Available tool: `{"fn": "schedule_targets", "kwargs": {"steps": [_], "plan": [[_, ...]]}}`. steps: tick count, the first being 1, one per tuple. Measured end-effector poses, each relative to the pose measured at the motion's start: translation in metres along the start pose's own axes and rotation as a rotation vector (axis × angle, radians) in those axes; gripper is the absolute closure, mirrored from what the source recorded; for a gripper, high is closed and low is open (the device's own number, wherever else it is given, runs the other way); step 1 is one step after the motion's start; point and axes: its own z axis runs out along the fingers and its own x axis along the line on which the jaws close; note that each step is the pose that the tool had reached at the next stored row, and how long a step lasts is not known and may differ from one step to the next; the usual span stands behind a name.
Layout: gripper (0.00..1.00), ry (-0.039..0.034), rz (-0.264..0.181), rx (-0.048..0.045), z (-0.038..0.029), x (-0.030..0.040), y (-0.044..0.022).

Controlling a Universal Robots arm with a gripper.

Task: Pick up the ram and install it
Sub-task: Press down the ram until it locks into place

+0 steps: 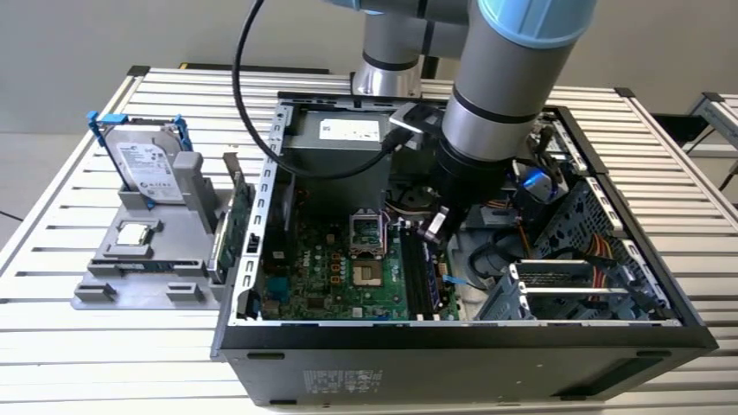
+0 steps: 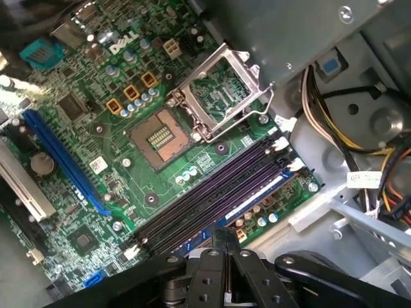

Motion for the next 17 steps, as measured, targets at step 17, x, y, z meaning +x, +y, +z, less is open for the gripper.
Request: {"fn": "schedule_targets", "kwargs": {"steps": [17], "plan": [[1.0, 0.0017, -0.227, 0.0041, 0.0, -0.0014, 0.0016]]}}
